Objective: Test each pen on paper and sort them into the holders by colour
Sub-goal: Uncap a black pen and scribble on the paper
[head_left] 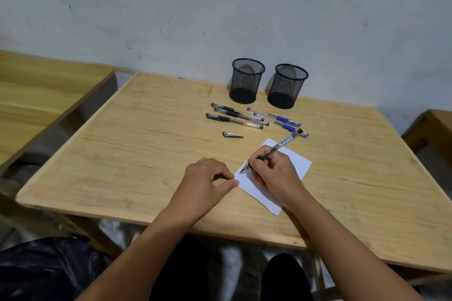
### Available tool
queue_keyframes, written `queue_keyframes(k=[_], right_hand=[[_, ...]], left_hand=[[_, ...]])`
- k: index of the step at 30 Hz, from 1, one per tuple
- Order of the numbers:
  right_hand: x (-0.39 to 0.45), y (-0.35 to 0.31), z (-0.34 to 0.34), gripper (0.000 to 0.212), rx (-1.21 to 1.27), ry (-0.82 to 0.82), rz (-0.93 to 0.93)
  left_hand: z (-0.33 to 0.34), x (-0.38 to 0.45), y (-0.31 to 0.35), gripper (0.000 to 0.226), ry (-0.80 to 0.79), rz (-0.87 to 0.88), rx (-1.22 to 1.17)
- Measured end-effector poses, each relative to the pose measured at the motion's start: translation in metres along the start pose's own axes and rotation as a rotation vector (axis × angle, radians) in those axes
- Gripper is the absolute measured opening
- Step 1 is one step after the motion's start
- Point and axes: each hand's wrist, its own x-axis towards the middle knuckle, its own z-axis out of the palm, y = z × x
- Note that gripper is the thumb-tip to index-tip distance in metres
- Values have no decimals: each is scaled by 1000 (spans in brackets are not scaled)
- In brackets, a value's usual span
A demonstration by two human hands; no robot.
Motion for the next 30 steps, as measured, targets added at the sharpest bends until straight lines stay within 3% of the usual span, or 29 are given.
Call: queue_keyframes(k=[5, 30], right_hand=[[4, 0, 5, 11, -192, -4, -58], [0, 4, 10, 11, -246, 22, -126]], left_hand=[[0, 1, 0, 8, -12, -14, -10], [-1, -1, 1, 9, -12, -15, 5]])
